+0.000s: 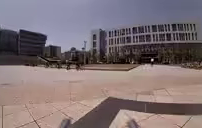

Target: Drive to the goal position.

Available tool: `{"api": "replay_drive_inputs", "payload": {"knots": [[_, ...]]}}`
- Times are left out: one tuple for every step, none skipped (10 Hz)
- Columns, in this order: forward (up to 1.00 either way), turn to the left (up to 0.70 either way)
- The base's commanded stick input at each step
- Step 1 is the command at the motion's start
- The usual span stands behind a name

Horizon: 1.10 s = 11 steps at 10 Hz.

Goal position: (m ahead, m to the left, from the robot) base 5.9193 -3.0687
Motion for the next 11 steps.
{"api": "replay_drive_inputs", "payload": {"knots": [[1.00,0.00],[1.00,0.00],[1.00,0.00],[1.00,0.00],[1.00,0.00],[1.00,0.00],[1.00,0.00],[1.00,0.00],[1.00,0.00],[1.00,0.00],[1.00,0.00]]}}
